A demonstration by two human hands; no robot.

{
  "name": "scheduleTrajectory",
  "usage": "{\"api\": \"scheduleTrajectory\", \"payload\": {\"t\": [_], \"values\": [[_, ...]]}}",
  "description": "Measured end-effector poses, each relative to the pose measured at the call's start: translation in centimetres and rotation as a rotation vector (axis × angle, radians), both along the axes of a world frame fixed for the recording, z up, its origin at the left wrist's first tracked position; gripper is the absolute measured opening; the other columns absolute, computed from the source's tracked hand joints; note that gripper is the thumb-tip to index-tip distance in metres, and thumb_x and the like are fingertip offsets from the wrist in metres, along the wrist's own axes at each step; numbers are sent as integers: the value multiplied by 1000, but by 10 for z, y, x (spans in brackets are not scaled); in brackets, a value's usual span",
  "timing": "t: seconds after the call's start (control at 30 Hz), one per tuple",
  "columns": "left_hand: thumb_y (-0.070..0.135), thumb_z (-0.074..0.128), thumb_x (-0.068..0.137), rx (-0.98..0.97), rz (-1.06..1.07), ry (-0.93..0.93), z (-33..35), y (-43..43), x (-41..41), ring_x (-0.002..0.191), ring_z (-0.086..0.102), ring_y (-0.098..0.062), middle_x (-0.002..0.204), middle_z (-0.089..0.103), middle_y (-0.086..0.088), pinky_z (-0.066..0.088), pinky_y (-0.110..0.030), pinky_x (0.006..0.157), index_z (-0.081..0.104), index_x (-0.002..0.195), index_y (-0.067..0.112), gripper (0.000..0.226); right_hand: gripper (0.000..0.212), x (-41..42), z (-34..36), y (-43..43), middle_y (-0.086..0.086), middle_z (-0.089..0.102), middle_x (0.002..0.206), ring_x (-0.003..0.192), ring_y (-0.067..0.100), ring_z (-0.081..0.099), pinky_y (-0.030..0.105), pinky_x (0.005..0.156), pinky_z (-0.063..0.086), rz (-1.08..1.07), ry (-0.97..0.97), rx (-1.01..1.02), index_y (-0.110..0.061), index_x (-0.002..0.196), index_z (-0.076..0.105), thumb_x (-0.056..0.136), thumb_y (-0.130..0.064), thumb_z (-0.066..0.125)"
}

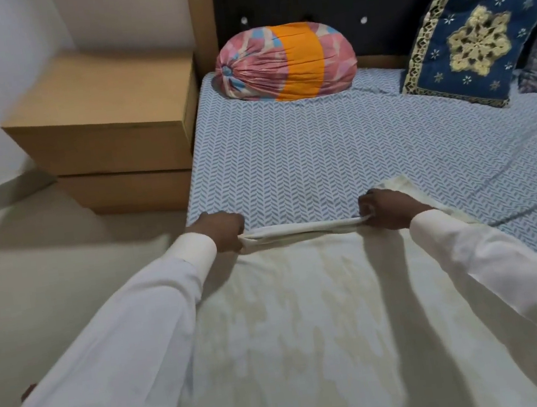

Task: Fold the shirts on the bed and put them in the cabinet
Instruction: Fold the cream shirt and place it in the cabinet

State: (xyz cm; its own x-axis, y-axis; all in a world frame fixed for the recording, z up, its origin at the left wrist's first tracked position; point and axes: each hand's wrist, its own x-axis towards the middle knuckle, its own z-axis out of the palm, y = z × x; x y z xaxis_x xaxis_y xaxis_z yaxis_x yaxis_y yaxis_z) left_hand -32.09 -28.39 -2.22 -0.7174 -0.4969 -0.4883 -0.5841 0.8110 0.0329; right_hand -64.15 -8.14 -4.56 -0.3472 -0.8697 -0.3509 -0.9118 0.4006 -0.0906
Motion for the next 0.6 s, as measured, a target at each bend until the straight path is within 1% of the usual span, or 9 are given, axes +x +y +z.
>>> {"api": "scheduleTrajectory", "payload": {"t": [0.07, 0.13, 0.23, 0.3, 0.37, 0.43, 0.5, 0.57, 0.6], "values": [[44, 74, 78, 86, 5, -10, 16, -13, 3, 105, 60, -24, 117, 65, -5, 45, -34, 87, 67, 107, 24, 36, 17, -2, 7, -1, -2, 57, 79, 77, 27, 58, 36, 67, 46, -88, -14, 9, -27, 72, 44, 74, -31, 61], [48, 78, 73, 244, 60, -18, 32, -30, 7, 90, 63, -19, 104, 70, -2, 50, -31, 79, 70, 86, 22, 30, 14, -7, 10, 0, 4, 63, 79, 65, 25, 62, 32, 58, 50, -212, -99, 25, -27, 79, 50, 77, -21, 63], [40, 82, 73, 511, 199, -4, 50, -54, 20, 83, 69, -24, 98, 74, -3, 55, -33, 76, 72, 96, 14, 36, 16, -14, 12, -3, 11, 66, 75, 55, 21, 61, 28, 50, 49, -307, -224, 140, -19, 92, 60, 81, -8, 64], [26, 81, 77, 674, 333, 75, 50, -68, 31, 77, 69, -22, 93, 73, -7, 56, -31, 68, 70, 101, 7, 33, 14, -17, 17, -7, 11, 64, 70, 54, 21, 60, 27, 46, 47, -309, -251, 146, -11, 92, 62, 81, -3, 65], [17, 78, 80, 803, 455, 157, 45, -76, 41, 83, 71, -21, 96, 75, -8, 56, -31, 69, 71, 103, 8, 25, 14, -20, 22, -10, 10, 63, 67, 55, 20, 61, 26, 47, 48, -323, -258, 130, -10, 88, 62, 79, -1, 68], [16, 77, 81, 872, 515, 232, 36, -81, 50, 84, 70, -21, 97, 75, -9, 55, -31, 70, 72, 102, 8, 23, 12, -22, 27, -14, 10, 64, 70, 59, 21, 64, 29, 52, 52, -371, -308, 184, -11, 85, 63, 79, -3, 70], [20, 76, 83, 901, 553, 314, 26, -83, 54, 73, 66, -13, 86, 72, -5, 52, -25, 62, 71, 96, 8, 18, 7, -23, 30, -16, 12, 66, 75, 62, 22, 65, 30, 56, 54, -454, -398, 254, -10, 83, 64, 81, -6, 70], [20, 73, 86, 919, 605, 374, 17, -83, 56, 60, 59, -6, 77, 65, 0, 45, -21, 54, 67, 93, 13, 11, 3, -26, 31, -17, 17, 67, 81, 61, 26, 65, 31, 56, 55, -554, -493, 232, -5, 84, 65, 84, -7, 67], [18, 72, 87, 910, 639, 403, 12, -82, 56, 59, 57, -6, 77, 64, 1, 44, -20, 53, 66, 93, 14, 9, 7, -28, 30, -18, 21, 65, 81, 60, 27, 63, 31, 55, 56, -596, -518, 185, -2, 84, 64, 81, -7, 68]]}}
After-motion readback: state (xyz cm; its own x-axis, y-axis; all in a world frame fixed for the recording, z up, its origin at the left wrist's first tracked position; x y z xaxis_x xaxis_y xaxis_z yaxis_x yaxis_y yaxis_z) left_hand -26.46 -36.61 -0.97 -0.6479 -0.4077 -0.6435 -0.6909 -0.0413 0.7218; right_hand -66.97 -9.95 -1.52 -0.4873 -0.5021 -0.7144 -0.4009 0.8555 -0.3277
